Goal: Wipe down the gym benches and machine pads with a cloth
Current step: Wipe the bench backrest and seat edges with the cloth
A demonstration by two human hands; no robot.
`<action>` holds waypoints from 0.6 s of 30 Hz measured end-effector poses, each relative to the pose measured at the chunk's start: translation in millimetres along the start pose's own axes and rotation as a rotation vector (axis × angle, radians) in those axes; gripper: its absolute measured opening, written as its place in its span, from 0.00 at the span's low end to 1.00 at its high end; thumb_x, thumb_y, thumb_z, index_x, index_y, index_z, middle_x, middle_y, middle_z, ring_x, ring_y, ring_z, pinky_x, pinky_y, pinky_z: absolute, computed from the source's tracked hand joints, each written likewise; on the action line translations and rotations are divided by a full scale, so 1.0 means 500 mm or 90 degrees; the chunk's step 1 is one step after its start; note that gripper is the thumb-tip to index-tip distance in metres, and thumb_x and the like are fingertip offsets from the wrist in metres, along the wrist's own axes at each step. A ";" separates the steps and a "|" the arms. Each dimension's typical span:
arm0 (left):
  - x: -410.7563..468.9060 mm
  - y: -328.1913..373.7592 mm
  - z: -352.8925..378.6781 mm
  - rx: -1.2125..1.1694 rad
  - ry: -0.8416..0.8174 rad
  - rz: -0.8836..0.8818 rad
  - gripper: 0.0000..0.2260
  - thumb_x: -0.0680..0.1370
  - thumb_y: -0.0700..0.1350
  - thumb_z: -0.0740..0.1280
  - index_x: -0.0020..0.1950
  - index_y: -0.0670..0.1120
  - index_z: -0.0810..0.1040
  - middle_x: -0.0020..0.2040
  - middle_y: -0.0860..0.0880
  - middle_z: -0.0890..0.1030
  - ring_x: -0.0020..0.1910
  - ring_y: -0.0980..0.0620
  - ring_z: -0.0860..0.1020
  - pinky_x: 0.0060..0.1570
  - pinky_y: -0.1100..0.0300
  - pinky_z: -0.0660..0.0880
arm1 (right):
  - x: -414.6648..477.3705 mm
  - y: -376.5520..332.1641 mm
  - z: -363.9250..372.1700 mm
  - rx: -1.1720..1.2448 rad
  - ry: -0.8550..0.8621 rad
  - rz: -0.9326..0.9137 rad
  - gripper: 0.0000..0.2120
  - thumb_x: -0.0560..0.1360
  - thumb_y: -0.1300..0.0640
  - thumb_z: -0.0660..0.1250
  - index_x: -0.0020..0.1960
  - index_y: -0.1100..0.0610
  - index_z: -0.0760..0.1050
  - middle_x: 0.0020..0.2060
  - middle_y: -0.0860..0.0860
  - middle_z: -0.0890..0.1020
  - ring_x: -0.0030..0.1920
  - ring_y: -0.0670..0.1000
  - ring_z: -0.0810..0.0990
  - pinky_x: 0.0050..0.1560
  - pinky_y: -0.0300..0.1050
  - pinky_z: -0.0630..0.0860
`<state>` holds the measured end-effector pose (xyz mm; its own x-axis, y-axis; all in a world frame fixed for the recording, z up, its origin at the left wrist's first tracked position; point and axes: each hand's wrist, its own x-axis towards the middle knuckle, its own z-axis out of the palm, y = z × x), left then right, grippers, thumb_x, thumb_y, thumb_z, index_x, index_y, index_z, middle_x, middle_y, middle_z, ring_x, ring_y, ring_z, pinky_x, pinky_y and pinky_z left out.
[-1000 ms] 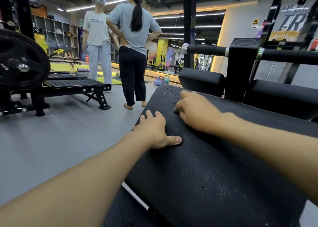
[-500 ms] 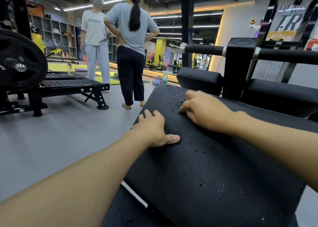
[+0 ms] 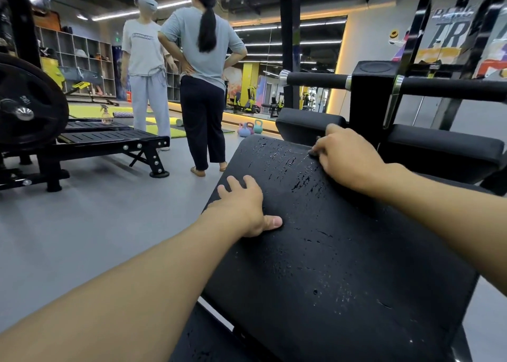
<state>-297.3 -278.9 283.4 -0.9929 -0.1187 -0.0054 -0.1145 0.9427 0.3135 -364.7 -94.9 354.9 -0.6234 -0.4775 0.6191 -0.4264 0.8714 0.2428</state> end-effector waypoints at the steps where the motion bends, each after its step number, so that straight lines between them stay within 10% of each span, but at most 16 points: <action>1: -0.002 0.004 0.002 0.008 0.007 0.009 0.49 0.76 0.64 0.67 0.81 0.46 0.38 0.81 0.41 0.39 0.80 0.35 0.44 0.74 0.36 0.58 | -0.007 -0.011 0.002 -0.001 -0.007 -0.012 0.12 0.79 0.57 0.62 0.56 0.54 0.83 0.49 0.54 0.73 0.49 0.60 0.74 0.46 0.52 0.75; 6: -0.014 0.013 0.005 0.052 0.061 0.118 0.41 0.79 0.58 0.68 0.81 0.55 0.44 0.81 0.46 0.50 0.77 0.39 0.54 0.70 0.39 0.65 | -0.079 -0.066 -0.016 0.028 -0.127 -0.231 0.12 0.79 0.55 0.62 0.58 0.47 0.81 0.50 0.52 0.74 0.50 0.58 0.75 0.48 0.54 0.75; 11: -0.014 0.023 -0.017 0.007 -0.028 0.102 0.45 0.77 0.63 0.67 0.82 0.51 0.42 0.82 0.41 0.45 0.80 0.38 0.52 0.76 0.43 0.58 | -0.023 0.006 -0.019 -0.015 -0.025 0.004 0.12 0.79 0.57 0.62 0.56 0.52 0.83 0.49 0.55 0.73 0.49 0.60 0.74 0.47 0.56 0.76; 18: -0.026 0.054 0.000 -0.029 -0.057 0.073 0.57 0.67 0.74 0.68 0.79 0.58 0.32 0.80 0.38 0.35 0.78 0.33 0.38 0.75 0.35 0.52 | -0.085 -0.029 -0.031 -0.005 -0.089 -0.166 0.12 0.79 0.55 0.63 0.58 0.46 0.82 0.51 0.52 0.74 0.51 0.57 0.75 0.47 0.52 0.75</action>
<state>-287.7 -252.1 292.2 -0.9985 0.0189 -0.0505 -0.0005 0.9332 0.3593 -322.0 -85.4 336.9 -0.5774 -0.6964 0.4262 -0.5799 0.7173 0.3863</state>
